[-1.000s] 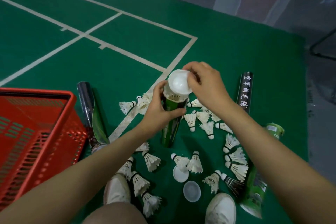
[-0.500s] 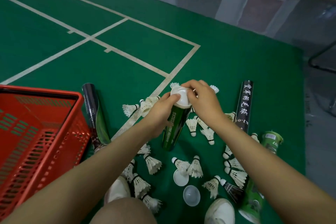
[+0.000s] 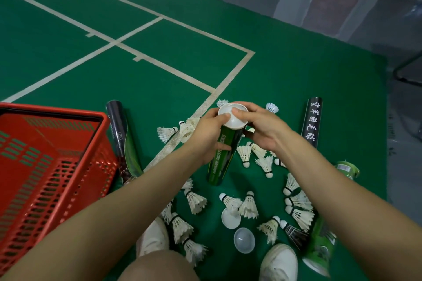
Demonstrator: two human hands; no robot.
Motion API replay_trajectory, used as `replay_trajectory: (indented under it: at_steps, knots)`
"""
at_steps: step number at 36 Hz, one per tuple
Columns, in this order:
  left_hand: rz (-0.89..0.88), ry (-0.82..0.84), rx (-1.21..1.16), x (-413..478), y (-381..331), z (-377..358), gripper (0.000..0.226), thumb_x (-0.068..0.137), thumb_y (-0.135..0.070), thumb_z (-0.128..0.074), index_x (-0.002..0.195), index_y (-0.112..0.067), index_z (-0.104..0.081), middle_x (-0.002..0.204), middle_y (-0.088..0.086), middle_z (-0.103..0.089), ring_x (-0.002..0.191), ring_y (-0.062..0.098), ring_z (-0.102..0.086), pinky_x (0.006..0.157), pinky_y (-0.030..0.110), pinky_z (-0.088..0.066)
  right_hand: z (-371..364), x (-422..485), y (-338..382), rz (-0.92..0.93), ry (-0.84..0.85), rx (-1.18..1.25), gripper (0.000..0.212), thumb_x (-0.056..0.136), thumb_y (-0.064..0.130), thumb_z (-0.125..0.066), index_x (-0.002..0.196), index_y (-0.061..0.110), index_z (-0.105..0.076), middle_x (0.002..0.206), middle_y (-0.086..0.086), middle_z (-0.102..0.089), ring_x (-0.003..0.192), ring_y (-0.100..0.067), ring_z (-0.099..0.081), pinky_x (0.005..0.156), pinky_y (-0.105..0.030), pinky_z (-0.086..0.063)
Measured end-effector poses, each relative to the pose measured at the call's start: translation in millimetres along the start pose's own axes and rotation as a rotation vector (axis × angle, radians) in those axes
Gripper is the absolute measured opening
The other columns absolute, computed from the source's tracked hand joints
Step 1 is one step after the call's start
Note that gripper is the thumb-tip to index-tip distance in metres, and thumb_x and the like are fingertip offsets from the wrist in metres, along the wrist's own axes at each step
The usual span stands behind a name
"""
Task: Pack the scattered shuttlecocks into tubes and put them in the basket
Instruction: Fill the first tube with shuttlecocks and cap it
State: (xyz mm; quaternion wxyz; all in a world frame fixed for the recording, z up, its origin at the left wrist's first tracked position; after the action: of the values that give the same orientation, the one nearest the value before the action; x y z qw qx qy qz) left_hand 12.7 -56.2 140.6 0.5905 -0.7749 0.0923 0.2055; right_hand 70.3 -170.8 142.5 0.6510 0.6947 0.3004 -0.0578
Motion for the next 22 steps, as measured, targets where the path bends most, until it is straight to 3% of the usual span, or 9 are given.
replay_trajectory:
  at_steps: [5,9,14,16,19,22]
  knots:
    - [-0.006,0.005,-0.001,-2.0,-0.2,-0.8,0.031,0.101,-0.018,-0.044,0.132,-0.017,-0.048,0.106,0.002,-0.058,0.098,0.025,-0.061,0.086,0.054,-0.053,-0.8,-3.1,0.8,0.013,-0.029,-0.005,0.021,0.087,0.012,-0.065,0.108,0.018,-0.065,0.098,0.001,-0.065,0.083,-0.014,-0.058,0.065,-0.025,-0.045]
    - [-0.003,0.034,-0.013,-6.6,-1.4,-1.5,0.031,0.102,-0.02,-0.043,0.133,-0.019,-0.046,0.106,0.0,-0.059,0.094,0.023,-0.062,0.088,0.053,-0.052,-3.7,-6.6,-1.8,0.05,-0.076,0.012,0.029,0.087,0.014,-0.066,0.116,0.014,-0.065,0.101,0.002,-0.066,0.087,-0.012,-0.058,0.069,-0.026,-0.045]
    - [-0.048,0.127,0.01,-8.8,7.7,6.7,0.034,0.101,-0.032,-0.044,0.135,-0.03,-0.043,0.118,-0.009,-0.056,0.109,0.012,-0.058,0.096,0.054,-0.049,-10.6,-9.0,-3.5,0.104,-0.173,-0.046,0.03,0.091,0.02,-0.063,0.12,0.014,-0.065,0.105,0.0,-0.066,0.084,-0.009,-0.058,0.069,-0.024,-0.046]
    - [-0.076,0.176,0.045,-5.6,16.8,12.7,0.05,0.096,-0.036,-0.054,0.143,-0.032,-0.036,0.132,-0.009,-0.049,0.114,0.007,-0.053,0.097,0.053,-0.049,-11.2,-6.2,-4.7,0.149,-0.23,-0.091,0.028,0.092,0.021,-0.06,0.119,0.014,-0.066,0.111,-0.002,-0.067,0.089,-0.012,-0.06,0.073,-0.025,-0.048]
    - [-0.144,0.215,0.199,2.8,34.1,19.6,0.074,0.088,-0.026,-0.069,0.146,-0.035,-0.025,0.139,-0.006,-0.045,0.115,0.011,-0.056,0.093,0.043,-0.053,-11.7,-1.2,-7.8,0.185,-0.285,-0.134,0.026,0.093,0.022,-0.058,0.116,0.015,-0.067,0.117,-0.004,-0.066,0.101,-0.018,-0.059,0.088,-0.035,-0.05]
    - [-0.229,0.155,0.304,10.1,42.6,19.4,0.068,0.089,-0.024,-0.067,0.143,-0.032,-0.027,0.125,-0.013,-0.053,0.109,0.013,-0.059,0.079,0.031,-0.055,-9.5,3.7,-7.9,0.203,-0.312,-0.138,0.023,0.093,0.022,-0.058,0.111,0.013,-0.069,0.112,-0.004,-0.066,0.095,-0.016,-0.058,0.084,-0.031,-0.05]
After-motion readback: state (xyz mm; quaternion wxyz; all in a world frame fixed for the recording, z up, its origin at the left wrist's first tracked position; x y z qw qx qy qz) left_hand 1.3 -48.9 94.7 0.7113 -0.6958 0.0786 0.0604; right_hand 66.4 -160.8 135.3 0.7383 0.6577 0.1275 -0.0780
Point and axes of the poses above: each hand's wrist, its own x-axis towards the middle knuckle, its own z-axis out of the back of the hand, y = z × x, the point moved 3 cm from there along x, towards the middle knuckle
